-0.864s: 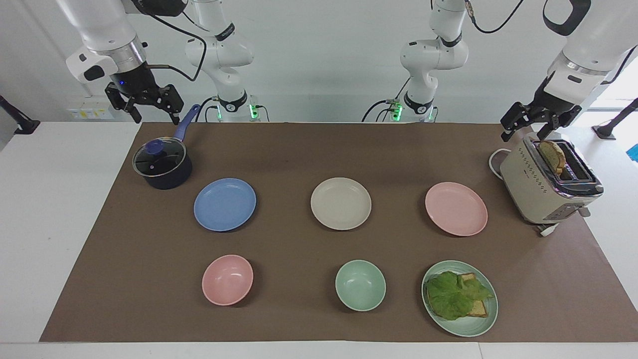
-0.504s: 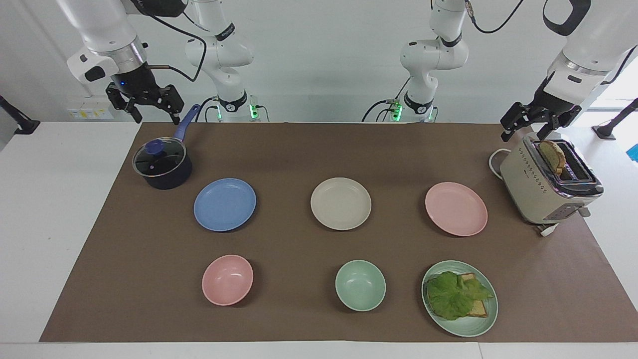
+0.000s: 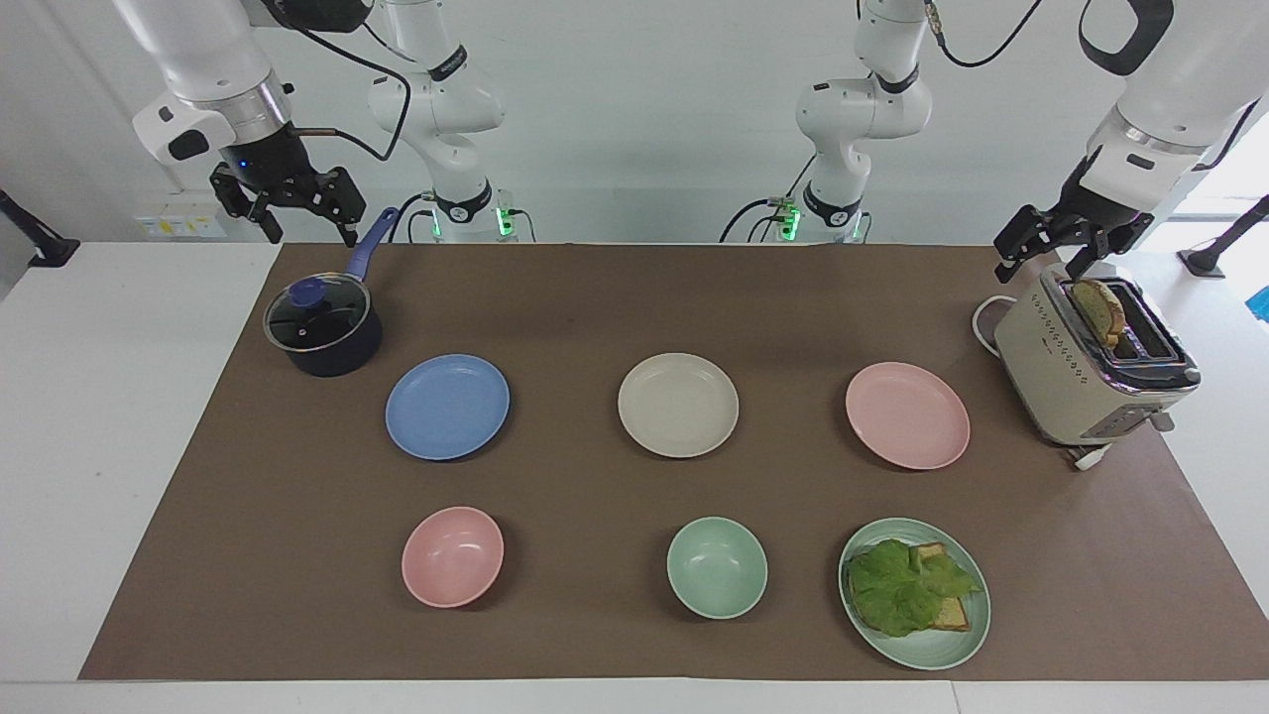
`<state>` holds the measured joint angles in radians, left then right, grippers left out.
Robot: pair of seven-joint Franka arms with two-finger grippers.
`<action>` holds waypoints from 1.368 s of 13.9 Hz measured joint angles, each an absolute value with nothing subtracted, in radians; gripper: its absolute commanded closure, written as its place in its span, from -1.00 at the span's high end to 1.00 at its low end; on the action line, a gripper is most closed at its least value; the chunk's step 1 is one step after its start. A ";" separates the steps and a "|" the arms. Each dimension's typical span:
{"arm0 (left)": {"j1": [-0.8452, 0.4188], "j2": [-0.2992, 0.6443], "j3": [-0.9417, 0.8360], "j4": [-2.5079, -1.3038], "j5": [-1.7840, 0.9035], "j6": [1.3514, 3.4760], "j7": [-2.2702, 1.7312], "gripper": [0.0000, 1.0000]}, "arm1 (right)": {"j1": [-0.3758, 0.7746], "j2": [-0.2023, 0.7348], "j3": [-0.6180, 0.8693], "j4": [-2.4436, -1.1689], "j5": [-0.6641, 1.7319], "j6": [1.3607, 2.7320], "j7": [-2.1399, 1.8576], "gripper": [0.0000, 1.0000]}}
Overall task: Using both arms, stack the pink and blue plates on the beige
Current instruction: 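Move the left gripper to the rim of the large pink bowl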
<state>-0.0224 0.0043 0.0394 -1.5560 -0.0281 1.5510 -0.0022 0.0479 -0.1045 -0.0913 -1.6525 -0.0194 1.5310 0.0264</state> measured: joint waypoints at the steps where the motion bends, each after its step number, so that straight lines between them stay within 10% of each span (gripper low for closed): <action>1: -0.022 0.004 0.040 -1.567 -0.028 1.553 -0.002 1.00 | 0.048 -0.105 -0.092 -1.653 -0.019 1.531 0.026 1.00; 19: 0.037 0.166 0.053 -1.995 -0.028 2.052 -0.010 1.00 | 0.047 -0.108 -0.092 -1.660 -0.019 1.531 0.026 1.00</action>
